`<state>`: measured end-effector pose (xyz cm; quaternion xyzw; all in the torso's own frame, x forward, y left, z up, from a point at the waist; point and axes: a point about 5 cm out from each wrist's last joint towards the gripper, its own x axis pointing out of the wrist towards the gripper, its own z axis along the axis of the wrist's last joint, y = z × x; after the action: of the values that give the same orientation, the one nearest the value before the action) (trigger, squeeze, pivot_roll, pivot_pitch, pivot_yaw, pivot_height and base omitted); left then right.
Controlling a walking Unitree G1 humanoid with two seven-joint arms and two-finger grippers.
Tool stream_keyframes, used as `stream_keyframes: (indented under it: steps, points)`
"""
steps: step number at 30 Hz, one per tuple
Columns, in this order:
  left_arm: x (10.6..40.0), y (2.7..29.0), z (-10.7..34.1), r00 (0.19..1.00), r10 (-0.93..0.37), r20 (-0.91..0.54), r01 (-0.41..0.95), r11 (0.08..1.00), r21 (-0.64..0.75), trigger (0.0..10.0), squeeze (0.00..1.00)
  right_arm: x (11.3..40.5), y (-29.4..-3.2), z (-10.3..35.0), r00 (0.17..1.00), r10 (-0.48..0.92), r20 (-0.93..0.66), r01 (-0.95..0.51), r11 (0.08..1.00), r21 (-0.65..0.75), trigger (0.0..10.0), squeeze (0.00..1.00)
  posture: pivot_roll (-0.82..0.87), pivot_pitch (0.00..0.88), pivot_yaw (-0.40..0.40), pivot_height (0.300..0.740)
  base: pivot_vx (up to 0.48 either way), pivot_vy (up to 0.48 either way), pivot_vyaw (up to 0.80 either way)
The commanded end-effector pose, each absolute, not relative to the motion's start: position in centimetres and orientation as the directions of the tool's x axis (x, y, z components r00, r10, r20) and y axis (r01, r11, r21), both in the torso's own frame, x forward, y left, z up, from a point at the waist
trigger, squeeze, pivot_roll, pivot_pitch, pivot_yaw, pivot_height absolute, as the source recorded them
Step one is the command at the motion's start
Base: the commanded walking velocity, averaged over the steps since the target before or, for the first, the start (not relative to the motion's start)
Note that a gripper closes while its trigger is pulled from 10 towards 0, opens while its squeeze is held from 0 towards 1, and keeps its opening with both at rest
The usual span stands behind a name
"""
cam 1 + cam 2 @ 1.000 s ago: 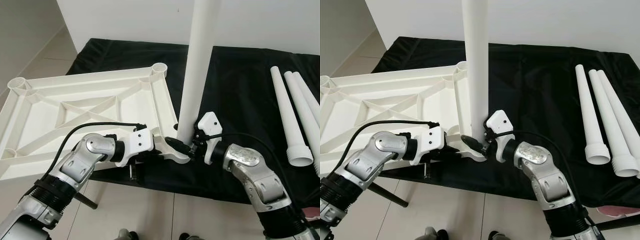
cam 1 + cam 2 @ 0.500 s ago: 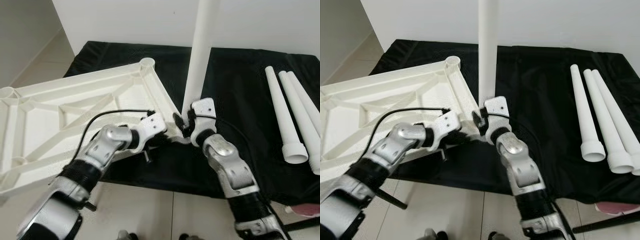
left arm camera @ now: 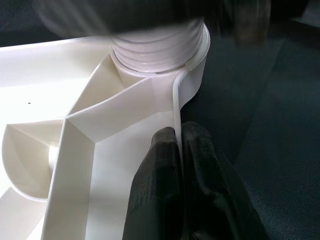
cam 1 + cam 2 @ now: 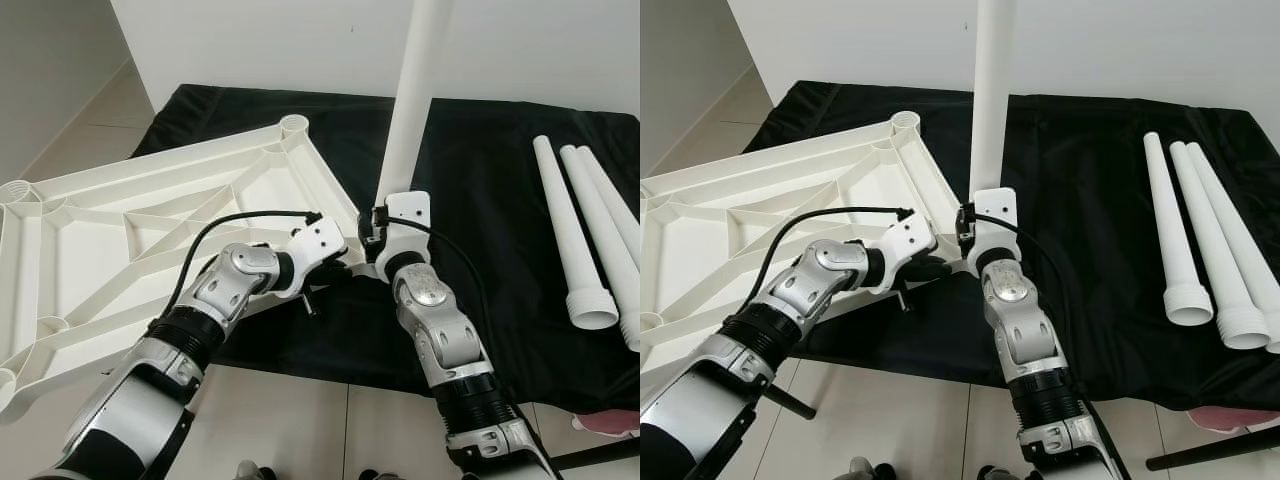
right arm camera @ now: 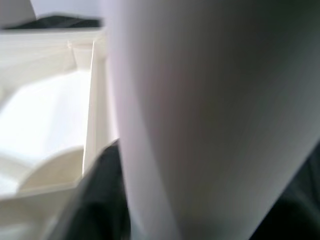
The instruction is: Building children table
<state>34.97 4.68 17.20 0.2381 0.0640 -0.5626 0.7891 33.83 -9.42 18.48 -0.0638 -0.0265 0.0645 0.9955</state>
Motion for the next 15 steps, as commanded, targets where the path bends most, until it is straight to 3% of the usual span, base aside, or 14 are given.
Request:
stream_keyframes:
  steps: [1,3,4,13,15]
  points:
    - [34.2,3.7,19.0,0.262,-0.922,-0.286,0.923,0.152,0.355,0.0,0.00,33.6,-9.6,16.5,0.986,0.160,-0.037,-0.164,0.978,-0.130,10.0,1.00,-0.01,0.128,0.055,0.740,0.000,0.000,0.00]
    - [34.1,3.9,18.9,0.257,-0.922,-0.290,0.923,0.146,0.355,0.0,0.00,33.4,-9.6,16.9,0.979,0.201,-0.016,-0.202,0.972,-0.125,10.0,1.00,-0.01,0.128,0.055,0.740,0.000,0.000,0.00]
    - [33.8,4.1,18.8,0.236,-0.924,-0.302,0.927,0.120,0.356,0.0,0.00,33.0,-9.6,17.9,0.958,0.287,0.023,-0.282,0.951,-0.126,10.0,0.00,-0.01,0.129,0.055,0.740,0.000,0.000,0.00]
    - [31.9,5.9,18.1,0.124,-0.918,-0.377,0.934,-0.021,0.357,0.0,0.00,31.1,-11.0,18.5,0.856,0.516,-0.042,-0.505,0.814,-0.288,10.0,0.00,-0.01,0.131,0.061,0.740,0.000,0.000,0.00]
    - [30.3,7.3,17.7,0.046,-0.901,-0.430,0.929,-0.120,0.350,0.0,0.00,29.9,-11.6,18.8,0.790,0.610,-0.065,-0.596,0.738,-0.317,10.0,0.00,-0.02,0.135,0.063,0.740,0.000,0.000,0.00]
